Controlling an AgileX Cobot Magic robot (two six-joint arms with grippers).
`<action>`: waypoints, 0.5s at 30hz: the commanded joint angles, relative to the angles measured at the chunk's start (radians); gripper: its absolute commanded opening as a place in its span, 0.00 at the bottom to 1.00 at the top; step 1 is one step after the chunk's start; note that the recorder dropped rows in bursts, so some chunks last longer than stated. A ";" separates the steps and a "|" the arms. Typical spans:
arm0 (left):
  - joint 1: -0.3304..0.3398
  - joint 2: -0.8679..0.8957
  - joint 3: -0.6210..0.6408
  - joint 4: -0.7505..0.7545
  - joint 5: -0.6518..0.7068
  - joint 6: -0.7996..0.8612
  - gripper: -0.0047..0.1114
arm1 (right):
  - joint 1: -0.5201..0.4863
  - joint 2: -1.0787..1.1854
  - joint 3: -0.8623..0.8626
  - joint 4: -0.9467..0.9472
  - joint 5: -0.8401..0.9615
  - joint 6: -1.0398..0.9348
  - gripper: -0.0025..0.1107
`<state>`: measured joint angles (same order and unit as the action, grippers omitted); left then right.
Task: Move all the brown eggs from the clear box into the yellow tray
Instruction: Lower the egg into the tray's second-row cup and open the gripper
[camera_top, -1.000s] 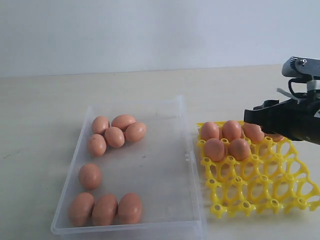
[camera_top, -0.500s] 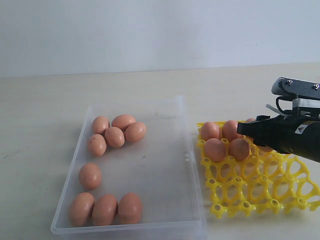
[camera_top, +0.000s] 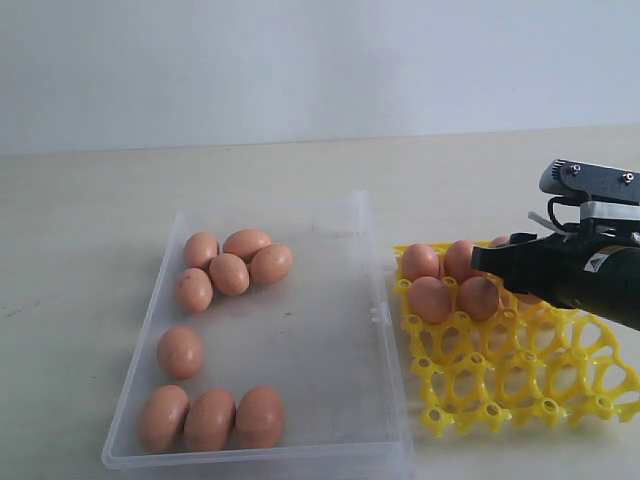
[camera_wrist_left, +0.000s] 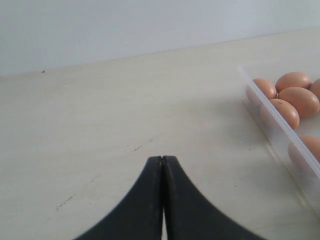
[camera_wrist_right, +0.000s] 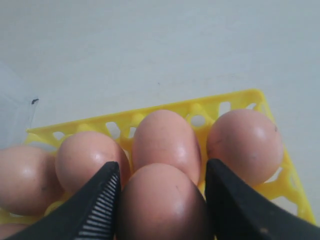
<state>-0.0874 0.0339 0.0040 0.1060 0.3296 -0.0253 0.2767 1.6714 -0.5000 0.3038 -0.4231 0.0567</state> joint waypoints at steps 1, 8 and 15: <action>-0.003 0.001 -0.004 -0.001 -0.014 -0.004 0.04 | -0.006 0.002 0.004 -0.008 -0.020 0.000 0.02; -0.003 0.001 -0.004 -0.001 -0.014 -0.004 0.04 | -0.006 0.002 0.004 -0.008 -0.020 0.000 0.08; -0.003 0.001 -0.004 -0.001 -0.014 -0.004 0.04 | -0.006 0.002 0.004 -0.008 -0.020 -0.002 0.30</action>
<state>-0.0874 0.0339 0.0040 0.1060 0.3296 -0.0253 0.2767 1.6714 -0.5000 0.3038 -0.4231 0.0564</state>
